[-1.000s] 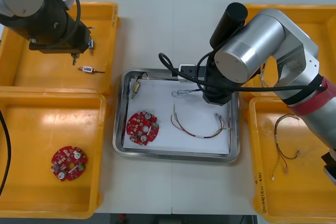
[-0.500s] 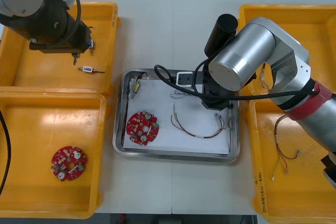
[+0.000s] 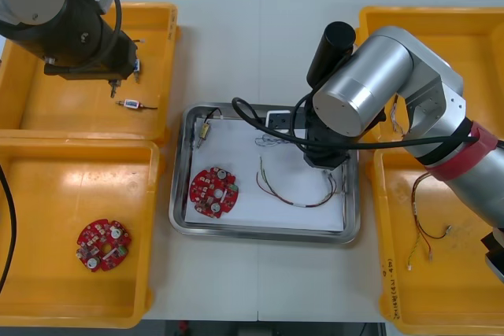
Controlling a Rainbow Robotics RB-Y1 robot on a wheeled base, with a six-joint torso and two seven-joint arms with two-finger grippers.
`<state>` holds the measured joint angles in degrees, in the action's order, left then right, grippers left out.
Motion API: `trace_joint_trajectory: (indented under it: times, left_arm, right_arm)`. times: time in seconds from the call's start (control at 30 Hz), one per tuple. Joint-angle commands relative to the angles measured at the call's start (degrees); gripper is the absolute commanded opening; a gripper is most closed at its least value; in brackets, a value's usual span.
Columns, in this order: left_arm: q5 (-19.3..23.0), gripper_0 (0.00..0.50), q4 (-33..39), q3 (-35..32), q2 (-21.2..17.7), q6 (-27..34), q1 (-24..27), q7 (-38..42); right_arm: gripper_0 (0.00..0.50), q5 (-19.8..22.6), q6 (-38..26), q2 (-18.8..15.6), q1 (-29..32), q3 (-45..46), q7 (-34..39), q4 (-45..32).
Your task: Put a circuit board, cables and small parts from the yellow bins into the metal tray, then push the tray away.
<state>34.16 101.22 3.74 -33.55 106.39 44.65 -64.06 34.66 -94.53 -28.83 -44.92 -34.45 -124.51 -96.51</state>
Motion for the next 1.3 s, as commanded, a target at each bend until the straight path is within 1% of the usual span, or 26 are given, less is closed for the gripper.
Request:
trace_joint_trajectory:
  times: [0.03,0.27,0.37,0.7,0.83,0.9,1.03,1.23,1.3]
  left_arm:
    - [1.0,0.001,2.75,-1.9,-0.37,0.49,-0.09,6.49]
    - [1.7,0.0,3.46,-1.9,-0.28,0.49,-0.09,7.37]
    - [2.05,0.001,4.07,-1.9,-0.28,0.84,-0.09,7.81]
    - [2.93,0.0,4.86,-1.63,0.16,0.84,-0.09,9.21]
    - [2.67,0.0,5.74,-0.23,0.68,0.66,-0.09,10.0]
    - [2.58,0.001,6.53,0.48,1.12,0.58,-0.09,10.79]
    - [2.67,0.001,7.32,1.27,2.53,0.49,-0.01,11.85]
    - [1.0,0.0,8.38,4.61,5.52,-0.13,0.17,13.69]
    - [0.12,0.0,8.38,6.45,6.84,-0.83,0.35,14.93]
  right_arm:
    - [0.5,-1.52,-4.97,0.97,0.27,2.63,3.49,-5.0]
    - [0.5,-0.91,-15.47,3.08,0.01,8.08,9.73,-9.57]
    - [0.5,-0.91,-15.47,3.69,-0.17,10.45,12.45,-11.59]
    - [0.5,0.15,-15.47,3.69,-0.69,18.45,18.52,-15.2]
    - [0.5,-1.52,-15.47,3.69,-0.69,22.93,18.87,-16.52]
    - [0.5,-2.23,-15.47,3.25,-0.69,24.87,19.04,-17.04]
    - [0.5,-1.87,-15.47,1.58,-0.61,27.42,19.31,-17.4]
    - [0.5,-1.43,-15.47,-0.44,0.01,32.16,20.1,-17.31]
    - [0.5,-1.17,-15.47,-1.67,0.98,33.92,20.45,-17.4]
